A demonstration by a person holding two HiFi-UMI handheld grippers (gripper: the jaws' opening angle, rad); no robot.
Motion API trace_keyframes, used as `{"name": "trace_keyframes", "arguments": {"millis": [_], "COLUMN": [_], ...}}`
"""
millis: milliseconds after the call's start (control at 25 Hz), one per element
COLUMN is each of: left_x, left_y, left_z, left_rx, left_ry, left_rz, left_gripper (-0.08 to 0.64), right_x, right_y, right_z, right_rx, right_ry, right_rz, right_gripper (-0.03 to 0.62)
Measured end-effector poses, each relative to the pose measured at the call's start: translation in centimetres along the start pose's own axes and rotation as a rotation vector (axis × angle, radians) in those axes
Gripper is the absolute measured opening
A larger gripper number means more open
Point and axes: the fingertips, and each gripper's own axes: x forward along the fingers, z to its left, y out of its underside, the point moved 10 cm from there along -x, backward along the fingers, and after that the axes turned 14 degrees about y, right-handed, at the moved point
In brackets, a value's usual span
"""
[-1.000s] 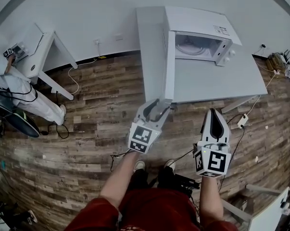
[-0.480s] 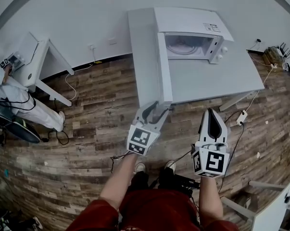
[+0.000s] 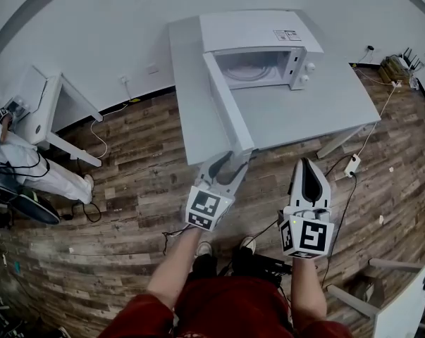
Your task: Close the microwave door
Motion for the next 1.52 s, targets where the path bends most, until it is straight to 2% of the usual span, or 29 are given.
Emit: {"name": "trace_keyframes", "arguments": {"millis": [440, 720, 1120, 1520], "left_x": [7.8, 12.5, 17.5, 25.2], "left_y": [-1.7, -2.6, -3.9, -5.1], "left_z": [-1.5, -0.9, 0.3, 3.0], "left_rx": [0.001, -0.004, 0.007, -0.005], "left_ry": [-0.035, -0.045, -0.012, -0.04], "left_rz": [-0.009, -0.008, -0.029, -0.067], "left_gripper": [0.204, 0.204, 0.173, 0.173], "right_x": [2.3, 3.7, 7.6, 15.4], "right_y": [0.2, 0.5, 0.8, 0.7], "right_z": [-7.8, -11.8, -13.5, -14.4], "right_rx": [0.003, 0.003, -0.008, -0.032], "right_ry": [-0.004, 0.019, 0.059, 0.125], "right_rz": [-0.015, -0.006, -0.007, 0.008], "right_gripper": [0.028, 0.028, 0.028, 0.028]}}
